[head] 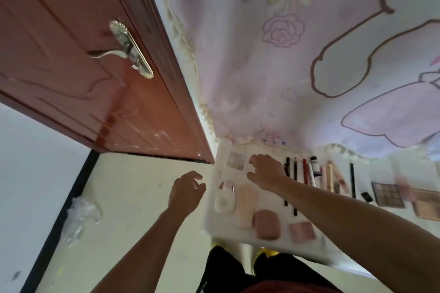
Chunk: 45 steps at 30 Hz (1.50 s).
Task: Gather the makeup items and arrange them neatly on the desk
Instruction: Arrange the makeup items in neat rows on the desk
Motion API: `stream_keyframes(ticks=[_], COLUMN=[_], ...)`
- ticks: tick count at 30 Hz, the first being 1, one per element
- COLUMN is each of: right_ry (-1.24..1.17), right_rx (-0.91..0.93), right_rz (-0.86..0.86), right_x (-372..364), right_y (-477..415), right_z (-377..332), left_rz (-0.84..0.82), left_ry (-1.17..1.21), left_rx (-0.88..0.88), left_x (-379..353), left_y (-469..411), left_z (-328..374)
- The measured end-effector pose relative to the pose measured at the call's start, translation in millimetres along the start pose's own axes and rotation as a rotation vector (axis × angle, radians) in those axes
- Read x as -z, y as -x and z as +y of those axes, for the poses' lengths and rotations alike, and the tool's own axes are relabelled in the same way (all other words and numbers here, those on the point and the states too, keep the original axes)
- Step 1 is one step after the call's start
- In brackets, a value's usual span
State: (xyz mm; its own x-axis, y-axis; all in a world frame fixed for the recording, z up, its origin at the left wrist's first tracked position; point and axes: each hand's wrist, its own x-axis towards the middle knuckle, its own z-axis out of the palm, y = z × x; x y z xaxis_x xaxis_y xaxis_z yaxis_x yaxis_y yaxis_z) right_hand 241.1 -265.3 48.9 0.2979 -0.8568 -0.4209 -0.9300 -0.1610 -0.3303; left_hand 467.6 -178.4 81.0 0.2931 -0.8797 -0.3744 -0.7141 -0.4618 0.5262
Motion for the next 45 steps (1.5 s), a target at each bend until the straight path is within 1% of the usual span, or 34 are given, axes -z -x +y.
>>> stream_keyframes(ticks=[2,5,8,11,15,20,22,25,28,30,33,36,40,45], right_ry=[0.063,0.178,0.252,0.327,0.372,0.355,0.262,-0.085,-0.374,-0.548,-0.885,-1.115,-1.239,-1.298], right_rx=[-0.016,-0.052,-0.098,-0.142,-0.166,-0.242,-0.252,-0.306,-0.347,-0.362,-0.330,-0.295,-0.237,-0.149], right_rz=[0.023,0.026,-0.033,-0.055,-0.047,-0.036,-0.014,0.037,0.150,0.249,0.384,0.474,0.512,0.522], right_x=[0.8,-2.8,-12.3,-16.4,-13.5,-11.7,-11.5,-2.3,27.1,58.4,110.5,153.6,187.7,207.2], right_y=[-15.8,-38.7,-56.3,-69.9,-79.4,-77.3,-73.6,-65.6,-52.0,-40.0,-17.2,7.3,28.6,37.9], right_z=[-8.9,-22.2,-30.8,-36.7,-43.0,-42.4,-42.2,-38.9,-31.8,-28.8,-25.0,-29.5,-42.3,-55.9], left_rz=[-0.010,-0.071,-0.143,-0.208,-0.251,-0.271,-0.285,-0.312,-0.343,-0.381,-0.458,-0.542,-0.604,-0.585], left_ry=[0.019,-0.004,-0.027,-0.053,-0.066,-0.087,-0.080,-0.048,0.012,0.091,0.268,0.430,0.557,0.677], left_rx=[-0.018,-0.050,-0.098,-0.145,-0.191,-0.281,-0.312,-0.373,-0.444,-0.478,-0.475,-0.471,-0.482,-0.403], left_x=[7.0,19.7,33.8,48.2,58.9,61.9,62.5,64.6,70.5,74.9,86.6,99.4,115.0,134.3], left_y=[-19.5,-50.3,-77.0,-105.8,-134.2,-156.8,-162.7,-170.5,-175.0,-176.6,-165.1,-146.6,-123.0,-108.2], left_z=[-4.3,-9.8,-13.5,-10.3,-3.7,15.1,26.2,48.4,77.7,100.0,143.7,181.2,209.8,220.7])
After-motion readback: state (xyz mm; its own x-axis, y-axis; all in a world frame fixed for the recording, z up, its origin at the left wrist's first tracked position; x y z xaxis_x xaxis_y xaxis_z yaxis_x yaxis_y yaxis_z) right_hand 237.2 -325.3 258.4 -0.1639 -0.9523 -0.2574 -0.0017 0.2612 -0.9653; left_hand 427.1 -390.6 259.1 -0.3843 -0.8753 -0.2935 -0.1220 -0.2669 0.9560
